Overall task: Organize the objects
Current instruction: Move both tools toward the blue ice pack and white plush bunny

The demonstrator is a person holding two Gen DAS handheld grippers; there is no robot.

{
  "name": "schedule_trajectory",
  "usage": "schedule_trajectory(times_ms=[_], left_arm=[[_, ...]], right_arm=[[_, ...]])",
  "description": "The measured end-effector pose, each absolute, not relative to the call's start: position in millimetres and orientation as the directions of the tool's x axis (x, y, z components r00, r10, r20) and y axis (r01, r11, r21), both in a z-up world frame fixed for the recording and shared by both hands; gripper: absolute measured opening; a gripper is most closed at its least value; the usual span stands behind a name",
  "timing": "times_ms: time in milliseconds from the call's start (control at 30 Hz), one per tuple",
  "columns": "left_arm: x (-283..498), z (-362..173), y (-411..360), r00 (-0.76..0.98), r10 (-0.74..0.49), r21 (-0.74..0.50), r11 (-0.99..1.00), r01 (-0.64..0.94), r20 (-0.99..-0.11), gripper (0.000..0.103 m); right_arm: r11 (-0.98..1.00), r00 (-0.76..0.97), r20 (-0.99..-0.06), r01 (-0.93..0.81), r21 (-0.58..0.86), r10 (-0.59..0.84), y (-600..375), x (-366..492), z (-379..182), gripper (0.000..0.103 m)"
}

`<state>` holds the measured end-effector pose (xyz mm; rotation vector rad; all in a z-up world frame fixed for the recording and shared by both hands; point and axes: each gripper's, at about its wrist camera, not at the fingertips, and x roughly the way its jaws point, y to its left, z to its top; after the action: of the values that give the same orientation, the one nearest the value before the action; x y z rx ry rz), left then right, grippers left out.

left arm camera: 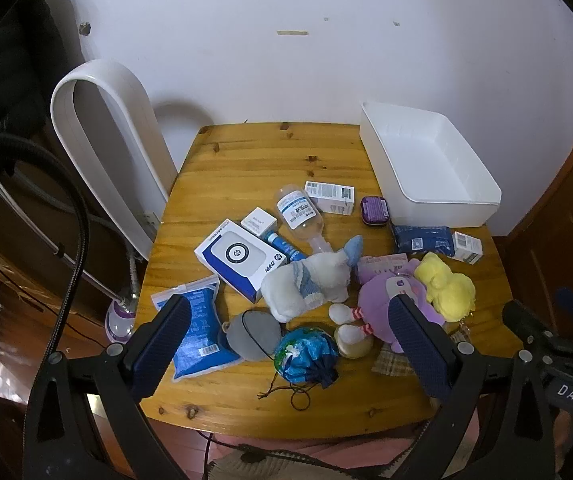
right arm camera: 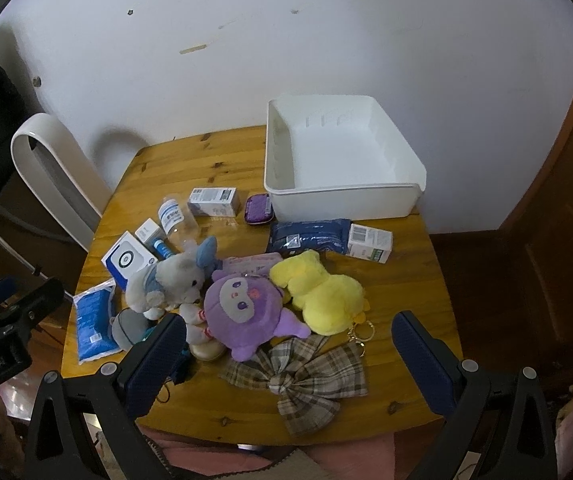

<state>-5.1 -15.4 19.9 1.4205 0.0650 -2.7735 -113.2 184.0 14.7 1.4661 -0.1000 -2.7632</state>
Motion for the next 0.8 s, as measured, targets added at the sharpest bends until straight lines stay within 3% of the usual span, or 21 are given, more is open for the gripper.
schedule_trajectory(times_ms=[800], left_arm=[[-18.8, 25.2, -23.1, -0.592, -0.016, -0.027, -0.998, 0.063, -0.806, 0.099]], right_arm=[[-0.998, -0.607, -0.794, -0.054, 0.016, 0.02, 192.7, -124.0, 33.5, 0.103]])
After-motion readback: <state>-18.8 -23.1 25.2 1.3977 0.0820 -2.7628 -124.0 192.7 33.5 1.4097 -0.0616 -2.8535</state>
